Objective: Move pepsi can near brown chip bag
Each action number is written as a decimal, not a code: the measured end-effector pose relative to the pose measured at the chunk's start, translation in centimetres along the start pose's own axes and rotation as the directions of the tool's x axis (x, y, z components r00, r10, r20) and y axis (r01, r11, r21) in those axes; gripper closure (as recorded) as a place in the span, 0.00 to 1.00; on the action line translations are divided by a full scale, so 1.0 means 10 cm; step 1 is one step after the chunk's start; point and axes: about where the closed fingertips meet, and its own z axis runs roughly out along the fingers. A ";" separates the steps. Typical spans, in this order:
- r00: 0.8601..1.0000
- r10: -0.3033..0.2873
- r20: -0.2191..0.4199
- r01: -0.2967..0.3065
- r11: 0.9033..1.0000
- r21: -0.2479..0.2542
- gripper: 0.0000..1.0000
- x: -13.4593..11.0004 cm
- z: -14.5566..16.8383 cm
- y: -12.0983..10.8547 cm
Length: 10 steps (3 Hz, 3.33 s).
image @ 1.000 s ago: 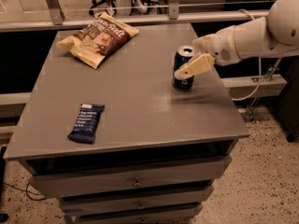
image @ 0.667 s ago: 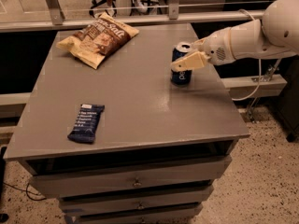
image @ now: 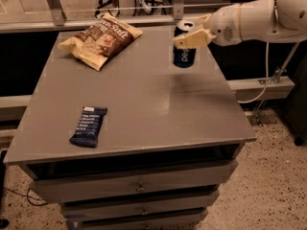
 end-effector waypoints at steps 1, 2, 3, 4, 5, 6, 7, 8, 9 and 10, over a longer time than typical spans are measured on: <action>1.000 -0.014 0.009 0.014 1.000 0.003 1.00 -0.06 -0.01 -0.02; 1.000 -0.003 0.018 0.002 1.000 0.003 1.00 -0.05 0.01 0.02; 0.995 -0.036 0.091 0.037 0.999 -0.004 1.00 -0.26 0.30 -0.11; 0.987 -0.064 0.148 0.067 0.998 -0.016 1.00 -0.47 0.70 -0.32; 0.984 -0.089 0.151 0.094 0.995 -0.028 1.00 -0.61 1.14 -0.56; 0.987 -0.097 0.128 0.102 0.994 -0.033 1.00 -0.62 1.49 -0.72; 0.992 -0.086 0.091 0.089 0.995 -0.035 1.00 -0.51 1.75 -0.84; 0.995 -0.073 0.065 0.075 0.996 -0.039 1.00 -0.41 1.91 -0.90; 0.997 -0.050 0.063 0.054 0.996 -0.065 0.82 -0.39 2.04 -0.88; 0.998 -0.035 0.057 0.040 0.994 -0.103 0.58 -0.39 2.15 -0.81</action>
Offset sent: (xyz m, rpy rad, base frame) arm -0.0036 -0.0003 0.0049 0.0313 -0.0085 -0.0176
